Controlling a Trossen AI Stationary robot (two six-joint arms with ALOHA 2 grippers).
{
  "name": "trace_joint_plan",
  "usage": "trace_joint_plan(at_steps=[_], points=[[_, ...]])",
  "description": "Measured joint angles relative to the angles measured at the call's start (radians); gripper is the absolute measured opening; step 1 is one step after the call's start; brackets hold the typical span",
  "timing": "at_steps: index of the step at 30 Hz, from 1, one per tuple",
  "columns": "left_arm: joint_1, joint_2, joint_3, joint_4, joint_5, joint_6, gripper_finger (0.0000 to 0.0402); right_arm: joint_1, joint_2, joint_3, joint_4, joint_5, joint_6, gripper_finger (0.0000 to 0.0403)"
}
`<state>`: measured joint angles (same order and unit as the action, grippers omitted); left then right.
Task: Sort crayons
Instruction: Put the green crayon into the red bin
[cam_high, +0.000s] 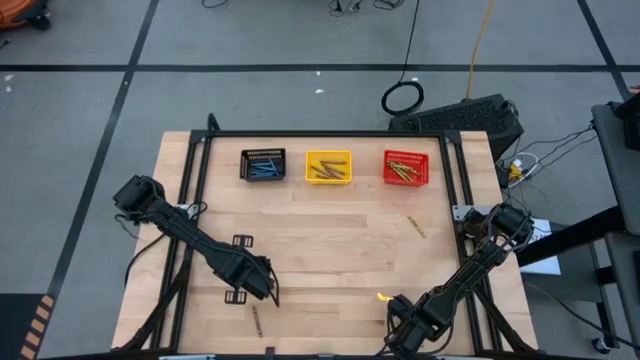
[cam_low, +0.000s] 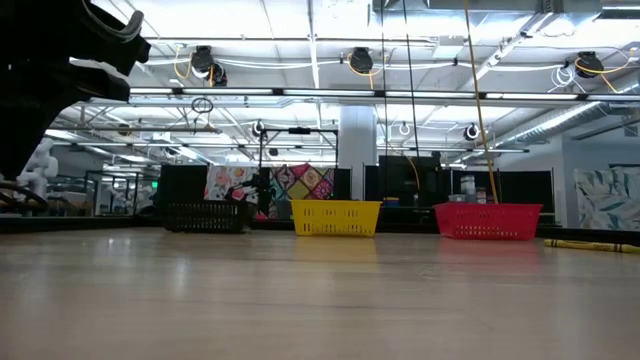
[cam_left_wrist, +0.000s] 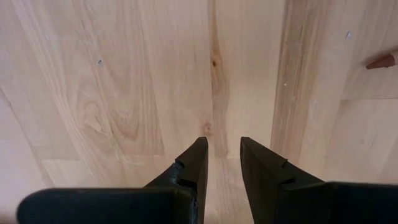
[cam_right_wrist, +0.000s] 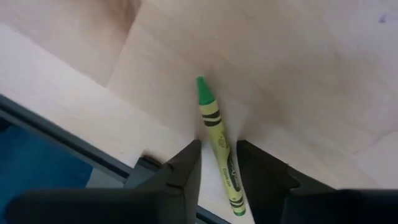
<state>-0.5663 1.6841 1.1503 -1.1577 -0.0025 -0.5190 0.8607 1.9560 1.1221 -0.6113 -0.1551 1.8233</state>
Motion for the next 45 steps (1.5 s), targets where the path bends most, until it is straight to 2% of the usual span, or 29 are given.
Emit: trace_joint_plan(at_steps=[6, 8, 18, 24, 27, 32, 39, 45], points=[[0.000, 0.000, 0.000, 0.000, -0.001, 0.000, 0.0086, -0.001, 0.000, 0.000, -0.041, -0.004, 0.019, 0.0023], [0.000, 0.000, 0.000, 0.000, -0.002, 0.000, 0.0086, -0.001, 0.000, 0.000, -0.044, -0.001, 0.015, 0.0010], [0.000, 0.000, 0.000, 0.004, -0.008, -0.011, 0.0086, -0.001, -0.022, 0.013, -0.069, 0.035, -0.032, 0.0003], [0.001, 0.000, 0.000, 0.013, -0.010, -0.026, 0.0086, -0.008, -0.119, 0.018, -0.155, 0.208, -0.030, 0.0001], [0.001, 0.000, 0.000, 0.032, -0.010, -0.026, 0.0086, -0.025, -0.158, 0.011, -0.261, 0.288, -0.034, 0.0000], [0.002, 0.000, 0.000, 0.033, -0.010, -0.026, 0.0086, -0.081, -0.236, 0.016, -0.398, 0.343, -0.062, 0.0000], [0.002, 0.000, 0.000, 0.034, -0.010, -0.026, 0.0086, -0.173, -0.333, 0.017, -0.430, 0.433, -0.192, 0.0000], [0.006, 0.000, 0.000, 0.052, -0.038, -0.026, 0.0086, -0.306, -0.412, 0.017, -0.492, 0.512, -0.326, 0.0000]])
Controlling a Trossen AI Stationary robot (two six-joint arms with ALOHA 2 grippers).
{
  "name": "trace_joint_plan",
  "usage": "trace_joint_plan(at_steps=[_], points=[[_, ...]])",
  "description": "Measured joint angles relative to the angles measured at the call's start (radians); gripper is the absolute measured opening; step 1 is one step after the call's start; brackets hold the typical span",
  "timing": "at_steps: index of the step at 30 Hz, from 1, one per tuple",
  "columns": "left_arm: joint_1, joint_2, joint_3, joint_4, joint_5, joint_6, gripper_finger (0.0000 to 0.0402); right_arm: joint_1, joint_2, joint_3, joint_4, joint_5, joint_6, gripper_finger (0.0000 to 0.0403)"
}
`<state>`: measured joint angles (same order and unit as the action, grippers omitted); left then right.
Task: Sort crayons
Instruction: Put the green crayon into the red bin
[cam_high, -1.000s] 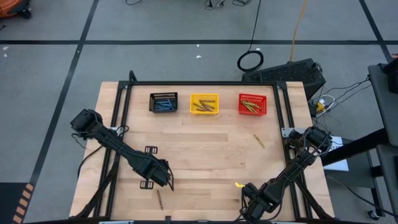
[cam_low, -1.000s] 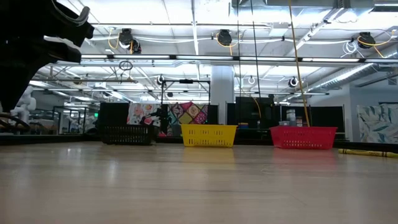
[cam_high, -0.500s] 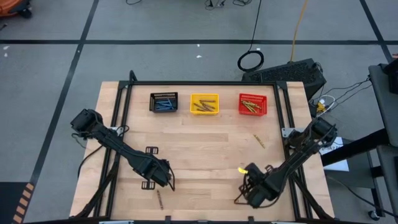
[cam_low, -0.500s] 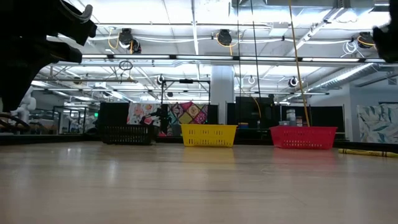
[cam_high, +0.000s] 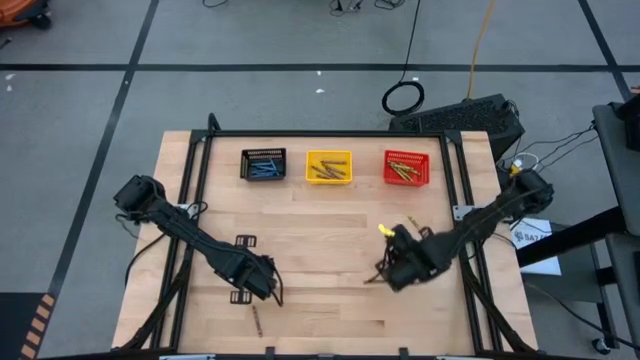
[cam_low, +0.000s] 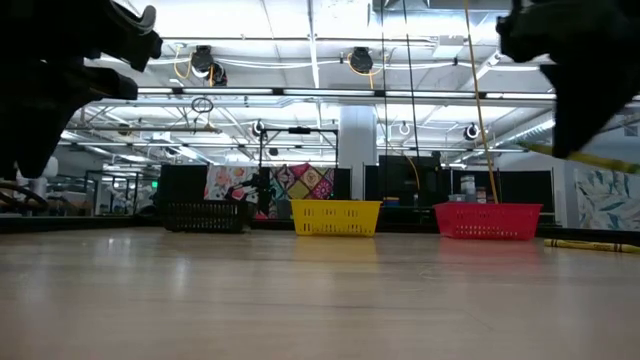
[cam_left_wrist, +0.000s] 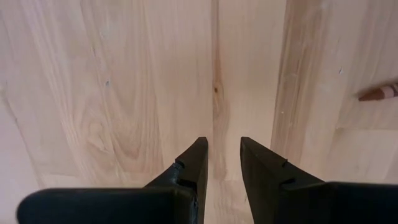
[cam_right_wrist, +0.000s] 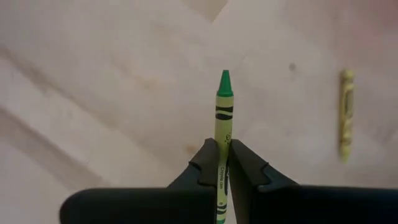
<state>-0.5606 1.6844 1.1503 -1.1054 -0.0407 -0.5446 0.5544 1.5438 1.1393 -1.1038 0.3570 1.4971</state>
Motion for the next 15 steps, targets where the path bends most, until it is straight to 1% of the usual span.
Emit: trace_joint_plan(at_steps=[6, 15], points=[[0.000, 0.000, 0.000, 0.007, -0.006, 0.000, 0.0086, -0.142, -0.070, 0.001, -0.031, 0.020, -0.154, 0.0000], [0.000, 0.000, 0.000, 0.008, -0.023, 0.000, 0.0086, -0.354, -0.145, 0.002, -0.122, 0.016, -0.325, 0.0000]])
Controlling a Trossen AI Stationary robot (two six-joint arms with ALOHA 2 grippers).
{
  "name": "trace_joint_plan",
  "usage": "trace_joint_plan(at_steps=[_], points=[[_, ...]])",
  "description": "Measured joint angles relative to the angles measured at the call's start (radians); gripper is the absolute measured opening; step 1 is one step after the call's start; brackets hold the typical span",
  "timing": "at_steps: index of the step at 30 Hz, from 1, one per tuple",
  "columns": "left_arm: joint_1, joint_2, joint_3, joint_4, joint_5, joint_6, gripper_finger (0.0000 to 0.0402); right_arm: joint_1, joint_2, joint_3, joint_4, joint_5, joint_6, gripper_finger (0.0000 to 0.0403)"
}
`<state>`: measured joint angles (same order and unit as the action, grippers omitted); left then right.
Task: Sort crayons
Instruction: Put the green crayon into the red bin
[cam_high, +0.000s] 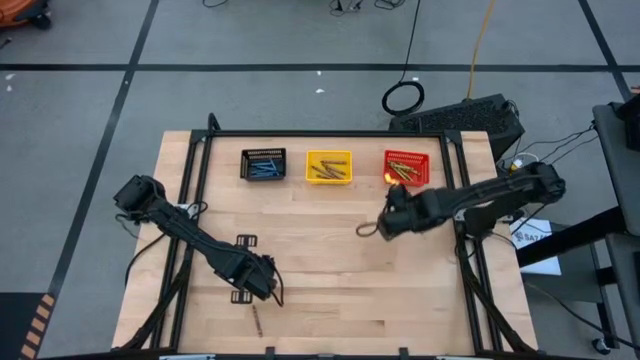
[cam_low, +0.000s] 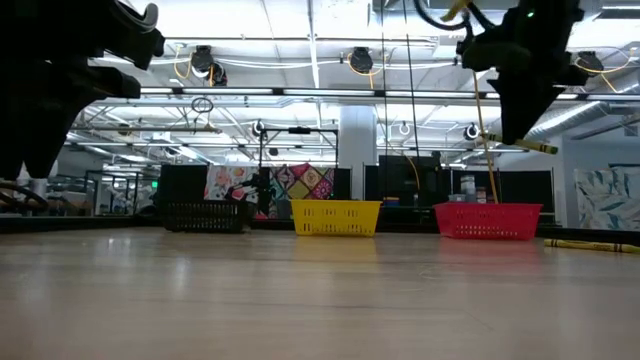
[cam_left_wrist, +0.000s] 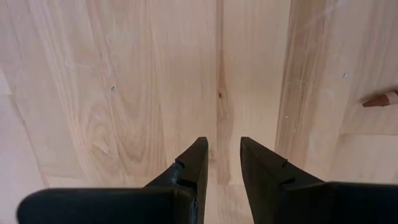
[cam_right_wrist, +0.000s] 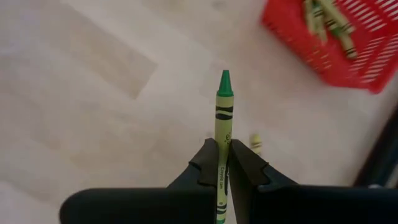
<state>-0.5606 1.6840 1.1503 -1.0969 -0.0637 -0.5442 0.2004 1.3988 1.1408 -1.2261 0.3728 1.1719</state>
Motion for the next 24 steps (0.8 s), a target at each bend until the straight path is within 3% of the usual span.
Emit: trace_joint_plan(at_steps=[17, 24], points=[[0.000, 0.000, 0.000, 0.000, -0.028, -0.001, 0.0086, -0.429, -0.030, 0.001, 0.008, -0.019, -0.456, 0.0000], [0.000, 0.000, 0.000, 0.001, -0.028, -0.104, 0.0086, -0.564, -0.030, 0.002, 0.018, -0.071, -0.712, 0.0000]])
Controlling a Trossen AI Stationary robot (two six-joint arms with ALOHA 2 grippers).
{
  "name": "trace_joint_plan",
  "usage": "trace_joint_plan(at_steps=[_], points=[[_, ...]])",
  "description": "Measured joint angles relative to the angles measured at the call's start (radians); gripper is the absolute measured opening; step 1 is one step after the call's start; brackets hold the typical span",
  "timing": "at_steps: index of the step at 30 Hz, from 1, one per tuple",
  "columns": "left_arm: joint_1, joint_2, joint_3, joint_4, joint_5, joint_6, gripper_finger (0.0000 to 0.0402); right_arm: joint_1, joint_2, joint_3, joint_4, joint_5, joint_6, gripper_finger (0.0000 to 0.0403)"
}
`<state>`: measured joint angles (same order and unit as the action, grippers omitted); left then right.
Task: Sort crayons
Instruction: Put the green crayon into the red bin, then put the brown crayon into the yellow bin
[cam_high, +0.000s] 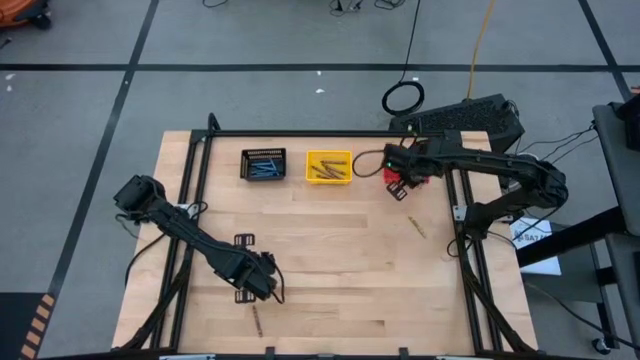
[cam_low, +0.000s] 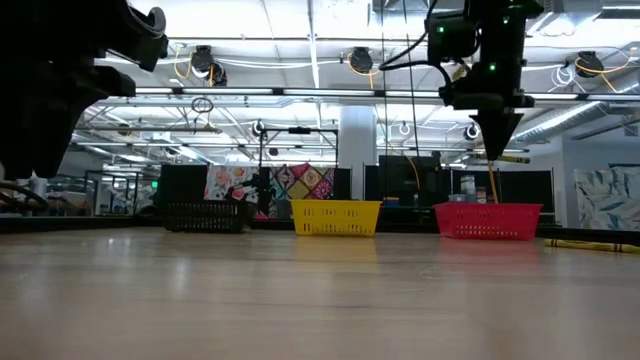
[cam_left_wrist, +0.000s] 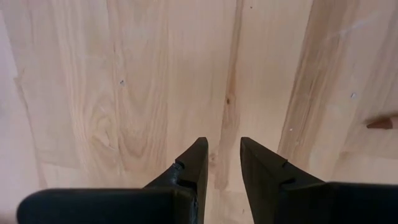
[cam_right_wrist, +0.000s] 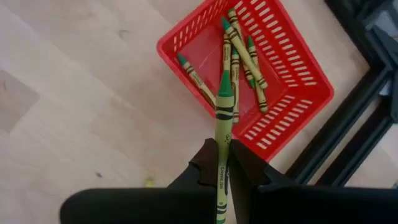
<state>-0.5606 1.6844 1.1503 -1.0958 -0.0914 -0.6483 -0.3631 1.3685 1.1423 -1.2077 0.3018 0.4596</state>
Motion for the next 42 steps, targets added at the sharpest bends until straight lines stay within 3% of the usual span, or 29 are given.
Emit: trace_joint_plan(at_steps=[5, 15, 26, 42], points=[[0.000, 0.000, 0.000, 0.000, 0.000, -0.096, 0.0086, -0.115, 0.007, 0.001, 0.039, -0.024, -0.162, 0.0000], [-0.004, 0.000, 0.000, 0.000, 0.012, -0.211, 0.0086, -0.297, 0.085, 0.001, 0.191, -0.098, -0.315, 0.0000], [-0.004, 0.000, 0.000, 0.012, 0.034, -0.263, 0.0086, -0.343, 0.199, 0.001, 0.187, -0.097, -0.424, 0.0008], [-0.004, 0.000, 0.000, 0.016, 0.039, -0.264, 0.0086, -0.351, 0.217, 0.001, 0.210, -0.096, -0.437, 0.0062]])
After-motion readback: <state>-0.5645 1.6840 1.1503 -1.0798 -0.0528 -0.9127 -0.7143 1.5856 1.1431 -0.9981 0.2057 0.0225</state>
